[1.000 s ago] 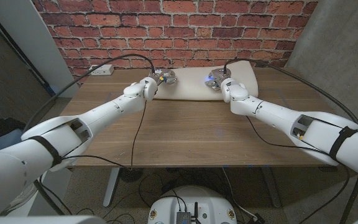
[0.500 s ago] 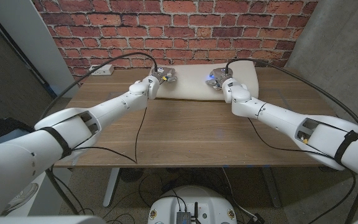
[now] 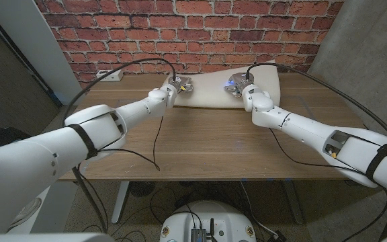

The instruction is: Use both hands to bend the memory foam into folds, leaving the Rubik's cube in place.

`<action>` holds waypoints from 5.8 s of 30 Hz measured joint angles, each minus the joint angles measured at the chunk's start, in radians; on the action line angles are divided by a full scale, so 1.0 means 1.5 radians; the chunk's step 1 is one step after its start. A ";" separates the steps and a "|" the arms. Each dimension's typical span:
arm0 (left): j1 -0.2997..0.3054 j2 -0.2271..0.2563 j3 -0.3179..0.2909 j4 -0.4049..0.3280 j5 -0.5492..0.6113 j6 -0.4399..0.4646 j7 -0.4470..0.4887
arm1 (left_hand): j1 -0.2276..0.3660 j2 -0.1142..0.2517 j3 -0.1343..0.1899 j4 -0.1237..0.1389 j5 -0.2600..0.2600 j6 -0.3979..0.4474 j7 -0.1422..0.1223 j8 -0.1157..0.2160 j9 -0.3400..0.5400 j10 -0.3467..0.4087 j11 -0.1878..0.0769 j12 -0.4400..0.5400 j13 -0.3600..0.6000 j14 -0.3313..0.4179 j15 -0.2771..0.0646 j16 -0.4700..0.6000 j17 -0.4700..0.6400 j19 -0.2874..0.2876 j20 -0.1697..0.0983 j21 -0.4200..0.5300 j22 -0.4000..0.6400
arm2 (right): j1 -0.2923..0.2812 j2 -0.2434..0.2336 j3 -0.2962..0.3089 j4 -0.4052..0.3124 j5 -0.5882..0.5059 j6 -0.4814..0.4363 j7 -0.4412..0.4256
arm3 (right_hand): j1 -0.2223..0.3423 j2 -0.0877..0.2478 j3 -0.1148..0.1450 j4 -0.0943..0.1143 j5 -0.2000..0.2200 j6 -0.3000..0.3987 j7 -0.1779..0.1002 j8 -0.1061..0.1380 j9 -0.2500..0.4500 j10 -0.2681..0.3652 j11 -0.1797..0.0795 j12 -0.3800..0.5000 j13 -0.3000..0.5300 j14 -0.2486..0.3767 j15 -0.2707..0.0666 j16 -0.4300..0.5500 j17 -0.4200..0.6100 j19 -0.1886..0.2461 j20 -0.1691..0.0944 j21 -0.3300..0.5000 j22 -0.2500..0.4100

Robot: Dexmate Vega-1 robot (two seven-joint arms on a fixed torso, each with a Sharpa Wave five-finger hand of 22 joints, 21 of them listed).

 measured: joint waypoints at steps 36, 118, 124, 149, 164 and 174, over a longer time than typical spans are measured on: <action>-0.049 -0.060 0.154 0.166 -0.131 -0.030 0.007 | -0.006 0.006 0.015 0.011 0.004 -0.011 0.006 0.005 -0.001 -0.009 0.002 0.008 0.001 -0.007 0.000 0.003 -0.002 0.002 0.001 -0.005 0.000 | -0.083 -0.153 0.066 -0.232 -0.024 -0.059 0.161 | -0.028 -0.072 -0.033 -0.026 0.003 -0.175 -0.001 -0.010 0.002 -0.155 0.019 -0.032 0.006 -0.165 0.005 -0.047 -0.008 -0.158 0.045 -0.045 -0.002; -0.014 -0.022 0.063 0.087 -0.042 -0.004 0.030 | -0.006 0.006 0.051 0.010 0.004 -0.016 0.011 0.005 -0.001 -0.009 0.002 0.013 0.000 -0.002 0.000 0.006 -0.001 0.015 -0.005 -0.015 0.003 | -0.323 0.097 0.523 -0.122 0.706 0.077 -0.459 | -0.023 -0.087 -0.033 -0.080 -0.027 -0.421 0.046 -0.012 0.002 -0.375 0.106 -0.032 -0.006 -0.260 0.117 -0.051 -0.036 -0.104 0.112 -0.033 -0.005; -0.012 -0.015 0.059 0.072 -0.042 -0.003 0.029 | -0.006 0.006 0.054 0.008 0.004 -0.015 0.011 0.005 -0.001 -0.009 0.002 0.013 0.000 -0.002 0.000 0.006 -0.002 0.015 -0.005 -0.015 0.003 | -0.296 0.095 0.496 -0.081 0.751 0.149 -0.445 | 0.012 -0.085 -0.022 -0.092 -0.017 -0.420 0.046 -0.007 0.002 -0.377 0.111 -0.030 -0.006 -0.259 0.116 -0.046 -0.036 -0.068 0.107 -0.023 -0.005; -0.024 -0.037 0.069 0.125 -0.056 -0.032 0.026 | -0.006 0.006 0.065 0.012 0.004 -0.019 0.007 0.005 -0.001 -0.009 0.002 0.013 0.000 -0.002 0.000 0.006 -0.001 0.017 -0.002 -0.017 0.003 | -0.222 0.137 0.448 0.014 0.750 0.168 -0.537 | 0.609 -0.040 0.038 -0.106 -0.025 -0.134 0.073 0.019 0.003 0.143 0.013 0.419 0.164 0.386 -0.025 0.304 0.272 0.279 -0.104 0.136 0.057; -0.029 -0.028 0.093 0.120 -0.083 -0.043 0.029 | -0.009 0.003 0.068 0.014 0.004 -0.019 0.007 0.005 -0.001 -0.009 0.002 0.013 0.000 -0.002 0.000 0.006 -0.001 0.017 -0.002 -0.017 0.003 | -0.204 0.123 0.406 -0.005 0.697 0.121 -0.577 | 0.629 -0.034 0.042 -0.096 -0.036 0.106 0.065 0.065 0.003 0.220 0.010 0.471 0.172 0.388 -0.023 0.282 0.336 0.263 -0.101 0.196 0.072; 0.007 0.055 0.064 -0.043 -0.056 0.002 0.008 | -0.011 0.001 0.072 0.013 0.004 -0.019 0.007 0.005 -0.001 -0.006 -0.001 0.013 0.000 0.005 0.000 0.006 -0.001 0.028 -0.004 -0.017 0.004 | -0.218 0.088 0.383 -0.068 0.636 0.076 -0.593 | 0.629 -0.034 0.042 -0.096 -0.038 0.106 0.065 0.065 0.003 0.220 0.010 0.471 0.173 0.388 -0.023 0.282 0.337 0.263 -0.101 0.196 0.072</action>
